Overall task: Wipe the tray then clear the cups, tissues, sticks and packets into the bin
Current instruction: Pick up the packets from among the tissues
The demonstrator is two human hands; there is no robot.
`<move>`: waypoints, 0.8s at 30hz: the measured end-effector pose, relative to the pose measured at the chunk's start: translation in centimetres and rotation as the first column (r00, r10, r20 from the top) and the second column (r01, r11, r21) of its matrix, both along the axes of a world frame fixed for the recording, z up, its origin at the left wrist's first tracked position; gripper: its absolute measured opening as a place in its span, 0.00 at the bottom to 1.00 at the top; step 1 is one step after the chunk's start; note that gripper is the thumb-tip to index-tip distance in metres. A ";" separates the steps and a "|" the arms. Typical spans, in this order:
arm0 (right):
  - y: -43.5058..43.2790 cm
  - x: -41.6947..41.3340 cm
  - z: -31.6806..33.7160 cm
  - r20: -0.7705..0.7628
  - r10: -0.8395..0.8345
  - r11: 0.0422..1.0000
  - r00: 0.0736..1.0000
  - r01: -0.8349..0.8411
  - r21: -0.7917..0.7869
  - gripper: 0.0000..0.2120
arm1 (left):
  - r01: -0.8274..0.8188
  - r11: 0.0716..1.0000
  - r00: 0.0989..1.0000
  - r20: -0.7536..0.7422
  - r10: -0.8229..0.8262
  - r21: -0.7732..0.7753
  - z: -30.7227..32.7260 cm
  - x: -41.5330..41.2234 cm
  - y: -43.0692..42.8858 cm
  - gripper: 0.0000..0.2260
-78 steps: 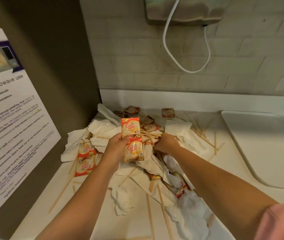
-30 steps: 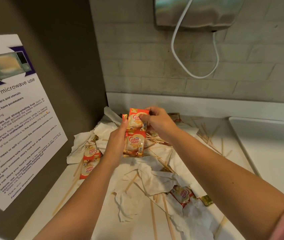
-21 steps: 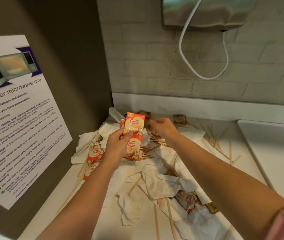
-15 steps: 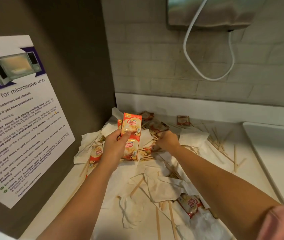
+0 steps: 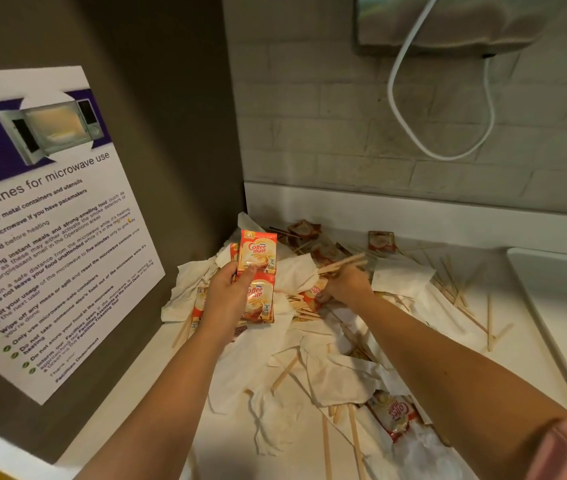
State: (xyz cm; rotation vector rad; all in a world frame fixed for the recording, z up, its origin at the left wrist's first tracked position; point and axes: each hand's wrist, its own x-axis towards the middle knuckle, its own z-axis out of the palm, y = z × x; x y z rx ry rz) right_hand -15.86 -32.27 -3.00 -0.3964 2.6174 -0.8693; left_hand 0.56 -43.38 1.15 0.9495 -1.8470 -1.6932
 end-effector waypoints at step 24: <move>-2.5 6.6 6.7 0.337 0.124 0.739 0.933 0.140 -0.659 0.05 | -0.003 0.999 0.998 -0.057 0.005 0.043 -0.4 0.0 0.4 0.15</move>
